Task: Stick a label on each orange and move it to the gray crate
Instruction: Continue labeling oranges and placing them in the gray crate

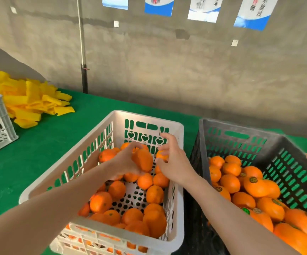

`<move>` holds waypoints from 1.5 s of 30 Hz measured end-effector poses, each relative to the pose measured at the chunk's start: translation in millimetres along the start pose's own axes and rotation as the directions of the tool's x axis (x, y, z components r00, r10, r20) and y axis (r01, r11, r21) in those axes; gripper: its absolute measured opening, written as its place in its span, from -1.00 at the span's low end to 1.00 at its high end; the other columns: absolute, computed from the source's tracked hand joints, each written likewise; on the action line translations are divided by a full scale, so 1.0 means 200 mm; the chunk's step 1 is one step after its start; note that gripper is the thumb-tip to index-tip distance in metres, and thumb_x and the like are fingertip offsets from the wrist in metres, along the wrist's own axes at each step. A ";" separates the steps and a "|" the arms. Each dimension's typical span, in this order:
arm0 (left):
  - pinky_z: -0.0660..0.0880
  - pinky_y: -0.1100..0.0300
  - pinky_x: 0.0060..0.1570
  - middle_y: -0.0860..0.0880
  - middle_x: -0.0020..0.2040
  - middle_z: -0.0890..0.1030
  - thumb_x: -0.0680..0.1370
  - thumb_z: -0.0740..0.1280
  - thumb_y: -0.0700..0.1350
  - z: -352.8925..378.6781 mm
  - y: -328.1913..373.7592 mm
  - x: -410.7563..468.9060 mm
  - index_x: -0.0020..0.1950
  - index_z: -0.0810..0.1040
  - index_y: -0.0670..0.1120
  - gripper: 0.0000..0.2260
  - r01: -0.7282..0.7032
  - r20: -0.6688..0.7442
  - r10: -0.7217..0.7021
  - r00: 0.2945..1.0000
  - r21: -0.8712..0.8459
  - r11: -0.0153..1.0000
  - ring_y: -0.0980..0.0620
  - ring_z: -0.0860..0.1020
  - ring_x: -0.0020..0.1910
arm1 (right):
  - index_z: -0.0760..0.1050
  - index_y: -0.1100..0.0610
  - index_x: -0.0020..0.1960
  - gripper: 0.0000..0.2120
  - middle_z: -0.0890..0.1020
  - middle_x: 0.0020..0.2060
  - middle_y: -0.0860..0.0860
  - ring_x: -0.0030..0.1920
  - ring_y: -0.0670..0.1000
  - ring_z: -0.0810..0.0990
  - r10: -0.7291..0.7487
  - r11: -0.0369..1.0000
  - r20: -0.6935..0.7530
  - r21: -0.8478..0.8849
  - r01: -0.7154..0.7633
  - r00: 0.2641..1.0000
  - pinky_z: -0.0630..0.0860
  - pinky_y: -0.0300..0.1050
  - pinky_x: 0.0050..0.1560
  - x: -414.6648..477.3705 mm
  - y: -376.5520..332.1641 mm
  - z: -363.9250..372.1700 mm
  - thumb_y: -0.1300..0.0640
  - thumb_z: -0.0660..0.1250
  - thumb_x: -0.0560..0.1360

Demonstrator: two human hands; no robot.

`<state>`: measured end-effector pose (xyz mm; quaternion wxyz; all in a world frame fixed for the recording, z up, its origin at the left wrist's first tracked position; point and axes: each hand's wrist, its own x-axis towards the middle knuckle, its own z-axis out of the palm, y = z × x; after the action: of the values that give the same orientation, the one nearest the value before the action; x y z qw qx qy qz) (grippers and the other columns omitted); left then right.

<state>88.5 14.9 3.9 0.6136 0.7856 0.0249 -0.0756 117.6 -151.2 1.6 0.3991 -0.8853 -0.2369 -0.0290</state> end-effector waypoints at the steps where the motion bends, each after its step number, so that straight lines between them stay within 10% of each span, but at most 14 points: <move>1: 0.53 -0.07 0.10 -0.30 0.18 0.49 0.39 0.39 -0.50 -0.01 0.00 -0.01 0.38 0.30 -0.03 -0.33 -0.023 -0.007 0.023 1.000 -0.056 0.998 -0.21 0.54 0.05 | 0.06 -0.16 0.44 -0.30 0.43 0.09 -0.12 0.09 -0.12 0.46 0.006 0.998 0.012 0.062 -0.007 1.000 0.40 -0.34 -0.06 -0.01 -0.02 0.00 0.22 0.35 0.49; 11: 0.58 -0.05 -0.06 -0.24 0.28 0.53 0.29 0.46 -0.28 0.05 0.09 -0.35 0.30 0.50 0.11 -0.39 -0.095 0.113 0.286 0.952 -0.777 0.622 -0.31 0.56 0.17 | 0.13 -0.35 0.21 -0.30 0.51 0.14 -0.13 0.08 -0.17 0.54 -0.151 0.956 -0.127 0.232 0.177 0.980 0.55 -0.24 0.00 -0.28 -0.29 -0.14 0.11 0.52 0.37; 14: 0.58 0.01 -0.09 -0.13 0.18 0.61 0.34 0.51 0.00 0.14 0.14 -0.46 0.26 0.55 0.09 -0.52 -0.124 0.072 0.283 0.957 -0.778 0.616 -0.20 0.61 0.12 | 0.24 -0.23 0.18 -0.45 0.55 0.12 -0.11 0.09 -0.16 0.56 -0.186 0.933 -0.128 0.288 0.216 0.974 0.56 -0.20 0.04 -0.43 -0.34 -0.24 0.14 0.48 0.41; 19: 0.57 0.02 -0.18 -0.08 0.09 0.65 0.28 0.45 -0.11 0.29 0.15 -0.58 0.16 0.61 0.10 -0.56 -0.111 0.093 0.271 0.958 -0.752 0.649 -0.13 0.65 -0.01 | 0.52 0.05 -0.13 -0.96 0.62 0.06 -0.08 0.14 -0.17 0.55 -0.113 0.867 -0.132 0.471 0.162 0.985 0.52 -0.30 0.01 -0.67 -0.35 -0.42 0.16 0.37 0.46; 37: 0.56 0.04 -0.26 -0.15 0.02 0.61 0.16 0.45 -0.07 0.71 0.21 -0.77 0.14 0.55 -0.11 -0.46 0.011 0.260 0.221 0.940 -0.671 0.741 -0.09 0.63 -0.12 | 0.46 0.04 -0.19 -0.87 0.49 0.04 -0.10 0.13 -0.19 0.43 -0.213 0.976 -0.059 -0.063 0.210 0.975 0.36 -0.35 0.05 -1.10 -0.25 -0.63 0.18 0.37 0.50; 45: 0.56 0.06 -0.29 -0.17 0.02 0.60 0.16 0.45 -0.04 0.76 0.23 -0.79 0.19 0.52 -0.12 -0.41 0.044 0.286 0.181 0.941 -0.634 0.772 -0.11 0.61 -0.11 | 0.41 -0.01 -0.12 -0.82 0.55 -0.03 -0.08 0.03 -0.12 0.52 -0.209 0.975 -0.205 -0.118 0.187 0.956 0.51 -0.06 -0.02 -1.15 -0.22 -0.62 0.04 0.43 0.44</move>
<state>-74.0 -136.0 35.6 0.8389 0.5101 -0.0835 -0.1706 -88.3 -307.1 61.5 0.3740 -0.8670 -0.2780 -0.1765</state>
